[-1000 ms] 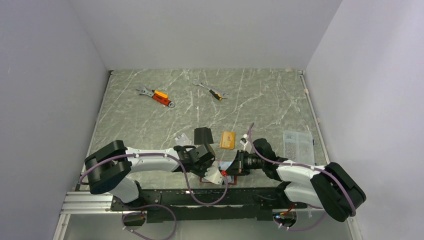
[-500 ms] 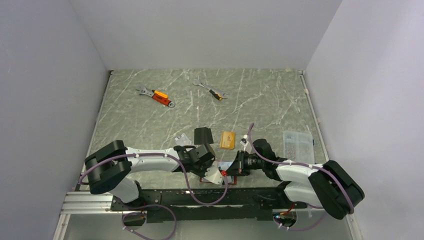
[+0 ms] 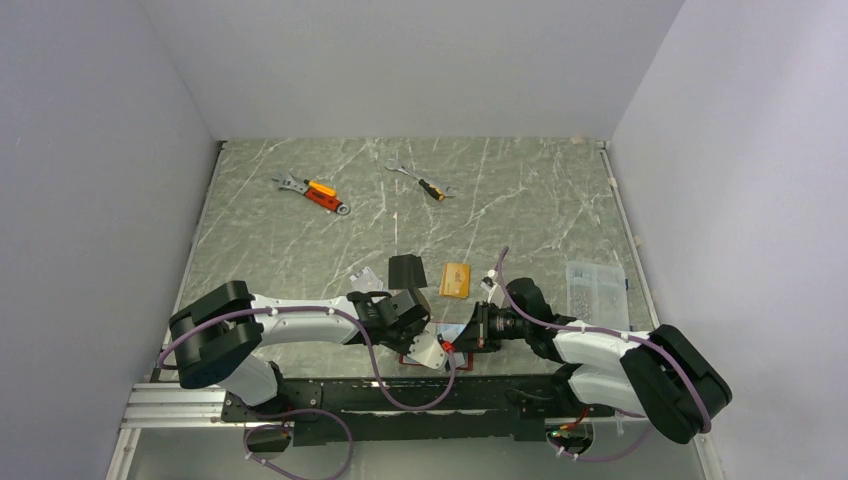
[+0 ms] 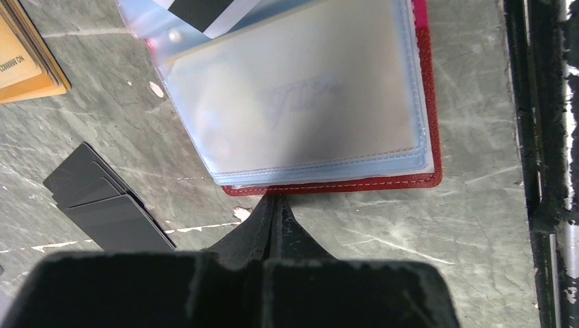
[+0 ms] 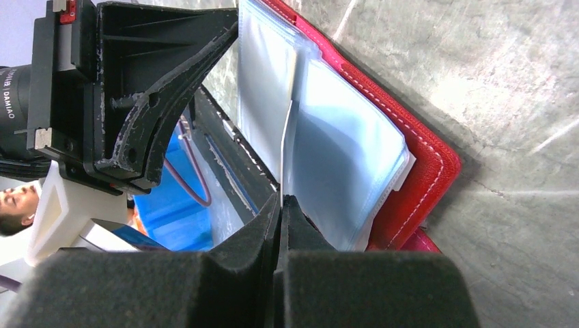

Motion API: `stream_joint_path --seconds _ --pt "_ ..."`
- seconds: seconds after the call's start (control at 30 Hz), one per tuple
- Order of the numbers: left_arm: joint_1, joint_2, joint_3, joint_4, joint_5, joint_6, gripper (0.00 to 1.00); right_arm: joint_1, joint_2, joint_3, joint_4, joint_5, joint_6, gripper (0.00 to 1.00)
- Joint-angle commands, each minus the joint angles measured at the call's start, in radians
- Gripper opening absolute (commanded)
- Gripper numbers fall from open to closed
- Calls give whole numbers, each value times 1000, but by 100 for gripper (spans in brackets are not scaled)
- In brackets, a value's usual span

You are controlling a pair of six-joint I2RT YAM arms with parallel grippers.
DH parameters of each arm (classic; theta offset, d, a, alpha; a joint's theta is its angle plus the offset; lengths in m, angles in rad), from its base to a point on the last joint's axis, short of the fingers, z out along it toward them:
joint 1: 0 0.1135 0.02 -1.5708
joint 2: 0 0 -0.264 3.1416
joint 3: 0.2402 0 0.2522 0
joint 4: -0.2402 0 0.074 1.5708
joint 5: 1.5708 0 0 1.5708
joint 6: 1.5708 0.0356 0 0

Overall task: Put the credit cards into the card holder
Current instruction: Insert the credit card into the card holder.

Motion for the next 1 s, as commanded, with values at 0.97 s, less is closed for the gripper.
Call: stream_joint_path --seconds 0.97 --pt "2 4 -24 -28 0 22 0 -8 1 -14 95 -47 8 0"
